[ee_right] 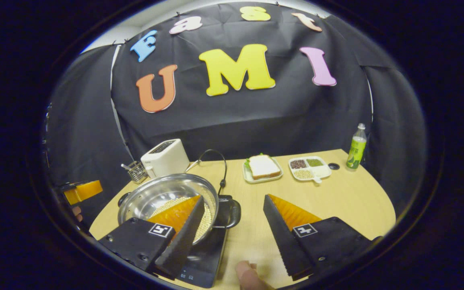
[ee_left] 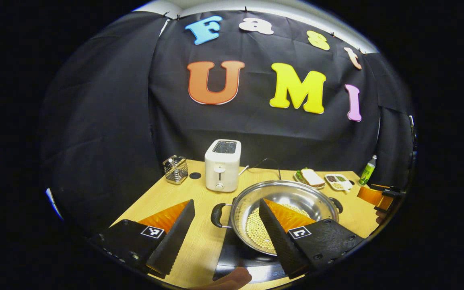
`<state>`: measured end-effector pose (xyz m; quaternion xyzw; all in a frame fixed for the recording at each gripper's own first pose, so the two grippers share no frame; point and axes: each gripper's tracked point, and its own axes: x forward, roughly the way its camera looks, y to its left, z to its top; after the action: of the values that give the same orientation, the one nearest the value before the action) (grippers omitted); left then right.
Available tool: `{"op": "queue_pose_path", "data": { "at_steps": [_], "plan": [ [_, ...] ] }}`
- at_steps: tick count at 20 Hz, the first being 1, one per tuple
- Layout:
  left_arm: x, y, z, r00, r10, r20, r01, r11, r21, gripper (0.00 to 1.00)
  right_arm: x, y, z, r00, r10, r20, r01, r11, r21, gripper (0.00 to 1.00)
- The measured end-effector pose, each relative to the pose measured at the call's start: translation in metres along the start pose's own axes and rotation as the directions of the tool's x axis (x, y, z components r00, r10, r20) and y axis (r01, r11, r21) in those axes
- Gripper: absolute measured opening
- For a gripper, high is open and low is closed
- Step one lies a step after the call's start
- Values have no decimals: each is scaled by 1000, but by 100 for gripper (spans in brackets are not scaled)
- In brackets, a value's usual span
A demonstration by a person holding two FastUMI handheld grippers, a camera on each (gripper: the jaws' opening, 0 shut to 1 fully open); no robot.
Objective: First push the handle of the pot to place it horizontally, then grasp the pot with both hands and set it on the induction cooktop.
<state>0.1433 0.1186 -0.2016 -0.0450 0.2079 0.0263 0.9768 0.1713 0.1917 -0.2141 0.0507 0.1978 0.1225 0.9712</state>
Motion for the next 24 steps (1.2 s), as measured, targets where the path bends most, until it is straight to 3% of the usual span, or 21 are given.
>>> {"op": "queue_pose_path", "data": {
  "at_steps": [4, 8, 10, 15, 19, 21, 24],
  "plan": [
    [-50, -23, 36, 993, -5, 118, 2, 1000, 21, 96, -67, -5, 28, 993, 0, 118, 5, 999, -40, 94],
    [-104, -59, 65, 979, -88, 186, 89, 996, 3, 95, -140, -24, 59, 971, -41, 236, 53, 998, -42, 94],
    [-130, -62, 80, 971, -79, 224, 79, 997, 9, 95, -177, -28, 68, 962, -41, 271, 56, 997, -48, 94],
    [-193, -77, 79, 959, -42, 280, 31, 999, 43, 95, -266, -56, 76, 939, -113, 325, 127, 992, -21, 94],
    [-233, -100, 70, 941, -41, 336, 17, 997, 74, 95, -330, -68, 83, 890, -182, 419, 228, 972, -63, 92],
    [-247, -113, 58, 935, -70, 348, 46, 996, 76, 95, -354, -66, 68, 887, -176, 428, 237, 967, -93, 94],
    [-253, -119, 29, 941, -75, 330, 64, 997, 43, 95, -391, -56, 65, 851, -118, 512, 211, 969, -127, 93]
  ]
}}
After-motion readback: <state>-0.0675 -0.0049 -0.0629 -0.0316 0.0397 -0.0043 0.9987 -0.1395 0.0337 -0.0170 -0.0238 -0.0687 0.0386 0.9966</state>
